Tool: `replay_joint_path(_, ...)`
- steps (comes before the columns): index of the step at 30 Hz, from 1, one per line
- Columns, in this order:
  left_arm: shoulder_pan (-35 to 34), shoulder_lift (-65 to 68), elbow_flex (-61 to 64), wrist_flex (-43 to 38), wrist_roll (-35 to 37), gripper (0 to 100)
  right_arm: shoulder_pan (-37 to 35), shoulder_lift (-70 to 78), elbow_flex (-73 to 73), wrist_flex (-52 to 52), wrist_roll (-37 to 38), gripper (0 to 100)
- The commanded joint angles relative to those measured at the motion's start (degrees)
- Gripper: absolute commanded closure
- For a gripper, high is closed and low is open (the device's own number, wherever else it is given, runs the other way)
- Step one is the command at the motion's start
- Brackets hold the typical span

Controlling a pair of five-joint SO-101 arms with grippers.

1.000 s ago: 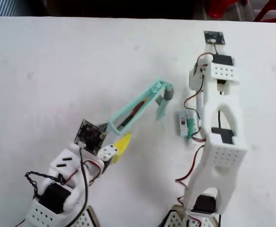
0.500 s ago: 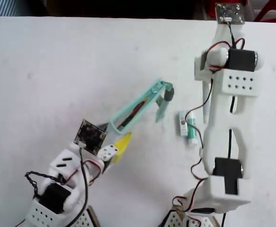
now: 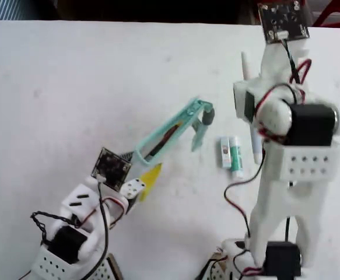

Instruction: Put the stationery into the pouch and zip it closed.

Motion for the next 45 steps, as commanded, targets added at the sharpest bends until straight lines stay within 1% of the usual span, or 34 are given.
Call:
replay_joint_path(1, 0.6, 0.2, -1.6, -0.1, 0.2, 77, -1.7, -8.6, 8.1, -2.8, 0.9, 98.1)
replay_joint_path(6, 0.6, 0.2, -1.6, 0.2, 0.2, 77, -4.7, -19.4, 25.7, -14.1, 1.0, 98.2)
replay_joint_path(9, 0.6, 0.2, -1.6, 0.3, 0.2, 77, -5.0, -26.8, 32.5, -20.6, 1.1, 98.2)
replay_joint_path(12, 0.6, 0.2, -1.6, 0.2, 0.2, 77, -5.0, -33.5, 34.8, -23.9, 2.1, 98.2)
replay_joint_path(15, 0.6, 0.2, -1.6, 0.0, 0.4, 77, -5.2, -39.1, 34.6, -26.7, 6.9, 98.2)
replay_joint_path(18, 0.6, 0.2, -1.6, 0.0, 0.5, 77, -8.0, -43.4, 34.7, -29.7, 9.9, 98.2)
replay_joint_path(21, 0.6, 0.2, -1.6, 0.0, 0.5, 77, -13.1, -45.4, 34.7, -31.9, 10.6, 98.2)
replay_joint_path(26, 0.6, 0.2, -1.6, 0.0, 0.5, 77, -22.7, -45.7, 35.0, -34.8, 9.8, 98.2)
replay_joint_path(28, 0.6, 0.2, -1.6, 0.0, 0.5, 77, -26.8, -45.7, 35.1, -36.5, 6.5, 98.2)
replay_joint_path(30, 0.6, 0.2, -1.6, 0.1, 0.4, 77, -29.7, -45.7, 35.1, -38.4, 3.1, 98.2)
replay_joint_path(32, 0.6, 0.2, -1.6, 0.1, 0.4, 77, -31.9, -45.8, 35.1, -40.5, 1.2, 98.2)
replay_joint_path(36, 0.6, 0.2, -1.6, -0.1, 0.3, 77, -33.9, -45.7, 36.0, -45.5, -0.1, 98.2)
replay_joint_path(39, 0.8, 0.2, -1.7, -0.1, 0.3, 77, -34.9, -45.7, 39.0, -50.9, -3.9, 98.2)
replay_joint_path(41, 0.9, 0.2, -1.7, -0.1, 0.4, 77, -35.6, -45.7, 42.1, -55.1, -4.9, 98.2)
replay_joint_path(45, 0.7, 0.2, -1.9, -0.2, 0.4, 77, -35.5, -45.6, 51.8, -65.2, -4.7, 98.2)
